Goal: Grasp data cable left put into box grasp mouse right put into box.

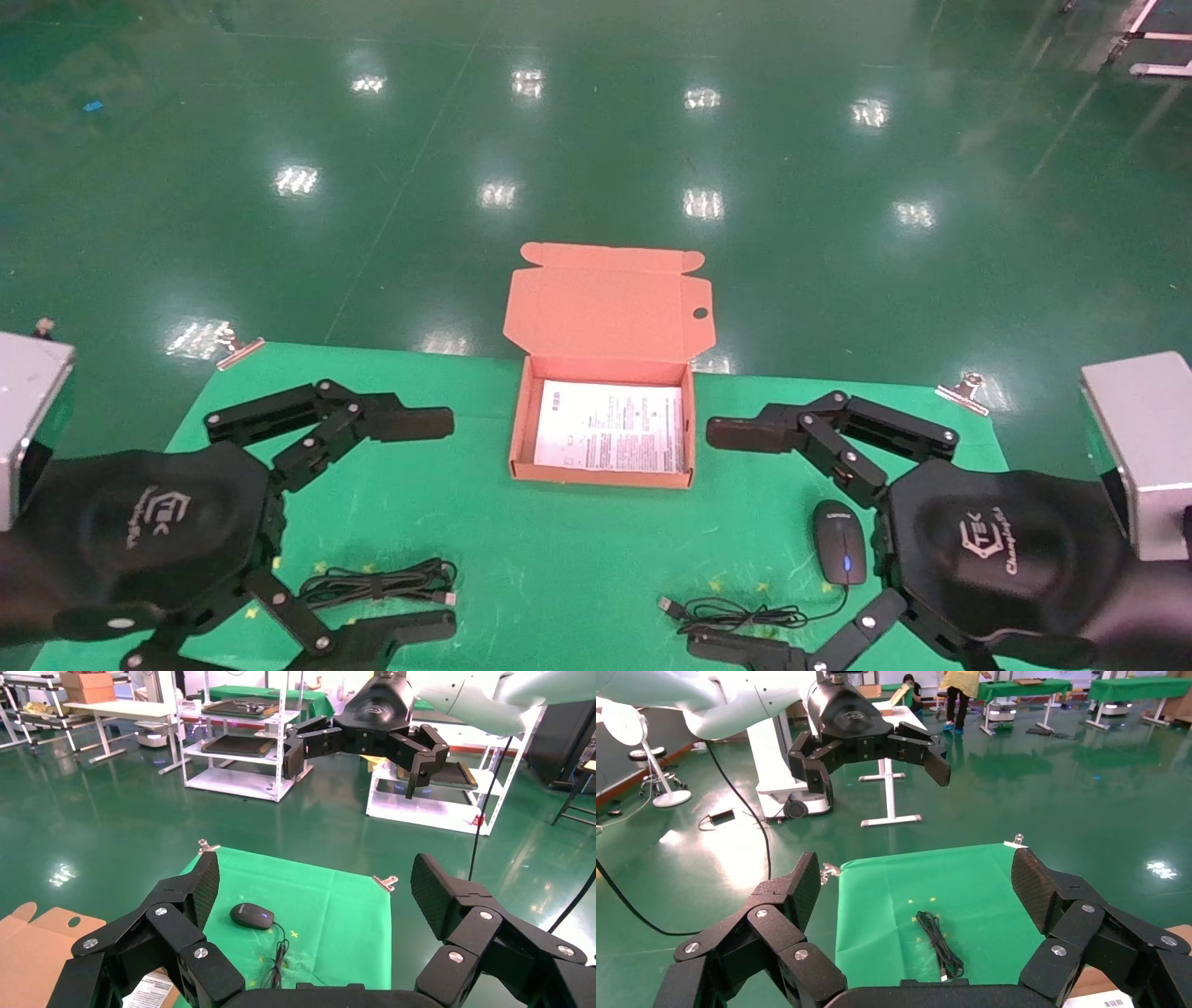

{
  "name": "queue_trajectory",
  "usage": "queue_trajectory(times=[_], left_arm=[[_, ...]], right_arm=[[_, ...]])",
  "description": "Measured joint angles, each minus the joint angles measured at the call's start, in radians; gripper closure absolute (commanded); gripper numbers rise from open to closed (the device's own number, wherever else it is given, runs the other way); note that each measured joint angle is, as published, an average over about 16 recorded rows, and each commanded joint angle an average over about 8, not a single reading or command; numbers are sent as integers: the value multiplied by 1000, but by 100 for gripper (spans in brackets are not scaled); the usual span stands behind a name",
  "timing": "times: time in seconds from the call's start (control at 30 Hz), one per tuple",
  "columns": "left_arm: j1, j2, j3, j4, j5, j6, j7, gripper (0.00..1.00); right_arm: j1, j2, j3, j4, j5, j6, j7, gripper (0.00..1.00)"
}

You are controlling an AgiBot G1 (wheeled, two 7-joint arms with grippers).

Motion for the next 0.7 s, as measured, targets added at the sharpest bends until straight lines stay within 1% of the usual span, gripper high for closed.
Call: queue_trajectory(times=[0.53, 0.7], left_arm=[[0, 1, 1, 0, 1, -1, 1, 0], [-6, 0, 9, -2, 18, 1, -1, 0]], right_arm=[[0, 0, 0, 0, -1, 1, 0, 0], [4, 2, -2, 1, -15, 5, -5, 0]])
